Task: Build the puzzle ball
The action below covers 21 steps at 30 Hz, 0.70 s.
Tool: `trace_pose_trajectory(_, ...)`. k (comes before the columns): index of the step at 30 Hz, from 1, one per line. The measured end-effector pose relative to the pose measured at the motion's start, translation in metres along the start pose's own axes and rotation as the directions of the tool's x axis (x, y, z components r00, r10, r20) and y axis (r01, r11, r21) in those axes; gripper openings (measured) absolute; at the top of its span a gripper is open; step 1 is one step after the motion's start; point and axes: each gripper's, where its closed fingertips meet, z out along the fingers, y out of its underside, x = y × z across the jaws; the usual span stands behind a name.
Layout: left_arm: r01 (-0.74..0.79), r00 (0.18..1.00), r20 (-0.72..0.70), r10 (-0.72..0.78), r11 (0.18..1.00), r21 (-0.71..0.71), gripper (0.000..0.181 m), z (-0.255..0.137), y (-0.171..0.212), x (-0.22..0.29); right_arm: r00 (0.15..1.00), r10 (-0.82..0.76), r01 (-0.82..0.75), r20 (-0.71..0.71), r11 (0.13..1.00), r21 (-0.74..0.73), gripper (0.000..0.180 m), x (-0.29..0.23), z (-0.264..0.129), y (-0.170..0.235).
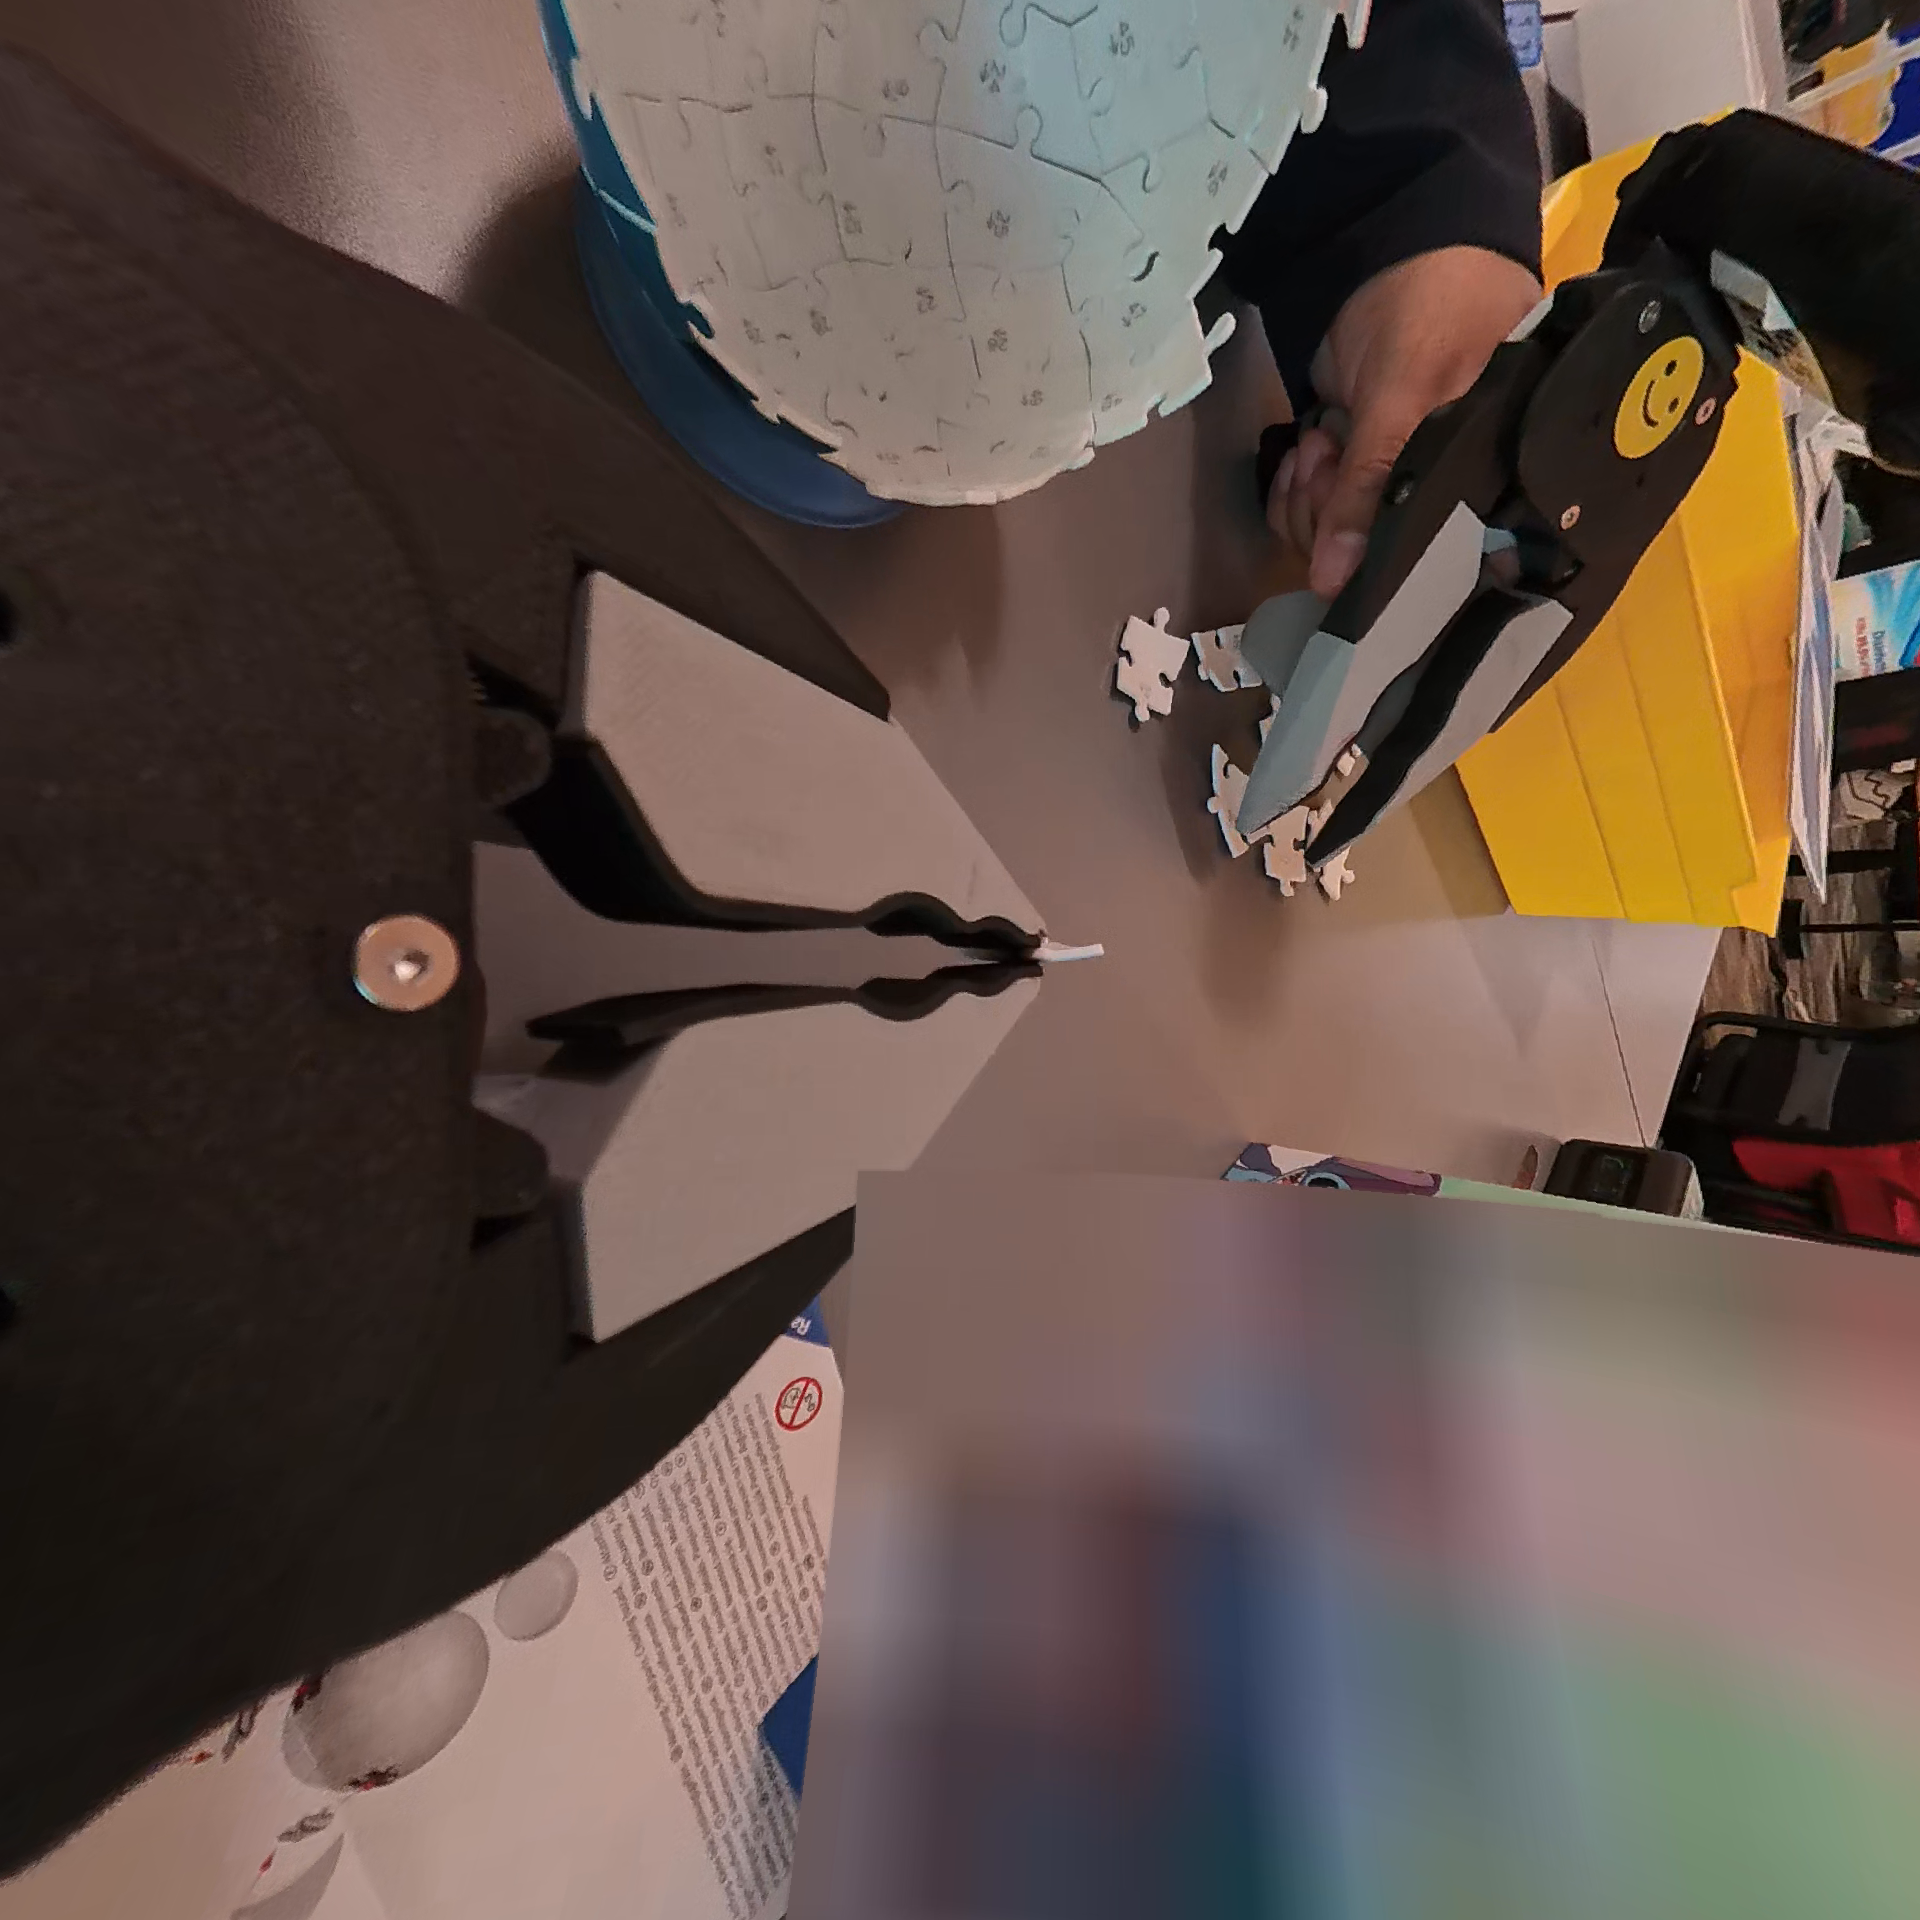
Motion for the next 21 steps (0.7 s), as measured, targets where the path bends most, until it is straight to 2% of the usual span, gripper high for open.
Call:
trace_pose_trajectory(5, 0.0, 1.0, 0.002, 0.0, 1.0, 0.0, 0.031, 0.0, 0.0, 0.0, 0.999, 0.028, -0.029, 0.018, 0.999, 0.042, 0.0, 0.0, -0.01, -0.011)
trace_pose_trajectory(11, -0.01, 1.0, 0.01, 0.011, 0.999, -0.046, 0.032, 0.001, 0.007, 0.006, 0.978, 0.083, -0.093, 0.191, 0.995, 0.045, 0.0, -0.022, -0.021, -0.026)
trace_pose_trajectory(17, -0.013, 0.999, 0.041, 0.017, 0.997, -0.078, 0.032, 0.001, 0.013, 0.004, 0.94, 0.023, -0.001, 0.34, 0.998, -0.065, 0.0, -0.042, -0.016, -0.037)
trace_pose_trajectory(21, -0.006, 0.999, 0.041, 0.009, 0.997, -0.072, 0.032, 0.0, 0.012, 0.003, 0.892, 0.064, 0.014, 0.447, 0.986, -0.167, 0.0, -0.056, -0.003, -0.029)
